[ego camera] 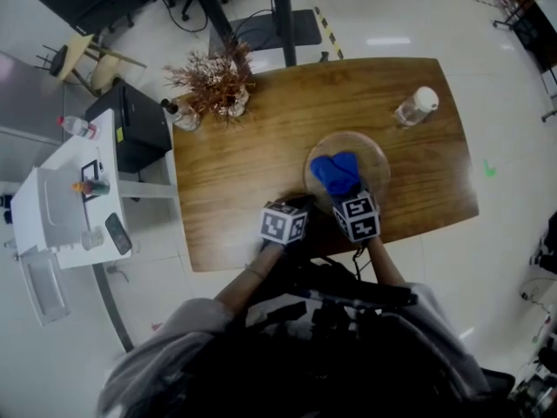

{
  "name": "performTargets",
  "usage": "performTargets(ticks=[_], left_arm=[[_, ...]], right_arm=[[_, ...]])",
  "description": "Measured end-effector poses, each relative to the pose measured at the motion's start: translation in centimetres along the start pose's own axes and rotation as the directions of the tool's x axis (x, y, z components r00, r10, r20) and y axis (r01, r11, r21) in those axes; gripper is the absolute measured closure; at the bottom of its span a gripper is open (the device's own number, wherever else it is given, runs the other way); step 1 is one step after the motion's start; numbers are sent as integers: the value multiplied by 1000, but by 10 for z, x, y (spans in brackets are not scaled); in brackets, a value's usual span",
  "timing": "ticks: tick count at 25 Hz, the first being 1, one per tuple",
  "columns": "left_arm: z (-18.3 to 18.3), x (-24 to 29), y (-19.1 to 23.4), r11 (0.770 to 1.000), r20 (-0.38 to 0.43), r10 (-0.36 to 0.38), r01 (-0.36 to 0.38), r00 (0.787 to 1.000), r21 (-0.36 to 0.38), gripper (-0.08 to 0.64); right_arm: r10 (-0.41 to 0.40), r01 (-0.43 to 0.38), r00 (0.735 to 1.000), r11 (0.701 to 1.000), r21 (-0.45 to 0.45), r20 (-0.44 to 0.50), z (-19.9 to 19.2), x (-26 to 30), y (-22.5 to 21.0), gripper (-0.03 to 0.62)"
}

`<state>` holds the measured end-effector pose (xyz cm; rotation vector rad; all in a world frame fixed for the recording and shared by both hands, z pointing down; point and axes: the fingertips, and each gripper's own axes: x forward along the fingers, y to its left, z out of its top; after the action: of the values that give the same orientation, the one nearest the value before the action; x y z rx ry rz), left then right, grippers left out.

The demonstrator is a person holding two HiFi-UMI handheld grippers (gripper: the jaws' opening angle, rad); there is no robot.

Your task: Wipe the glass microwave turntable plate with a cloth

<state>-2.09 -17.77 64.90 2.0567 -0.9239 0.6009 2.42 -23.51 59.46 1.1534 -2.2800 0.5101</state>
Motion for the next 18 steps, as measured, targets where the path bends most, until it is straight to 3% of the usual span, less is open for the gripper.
performTargets(ticks=[10, 18], left_arm=[[-1, -1, -1, 1000, -3, 12, -12, 1000, 2, 554], [0, 0, 2, 1000, 1, 21, -21, 1000, 2, 560]], right_arm=[[94, -93, 995, 995, 17, -32, -39, -39, 45, 397], [59, -59, 998, 998, -8, -9, -12, -32, 15, 397]])
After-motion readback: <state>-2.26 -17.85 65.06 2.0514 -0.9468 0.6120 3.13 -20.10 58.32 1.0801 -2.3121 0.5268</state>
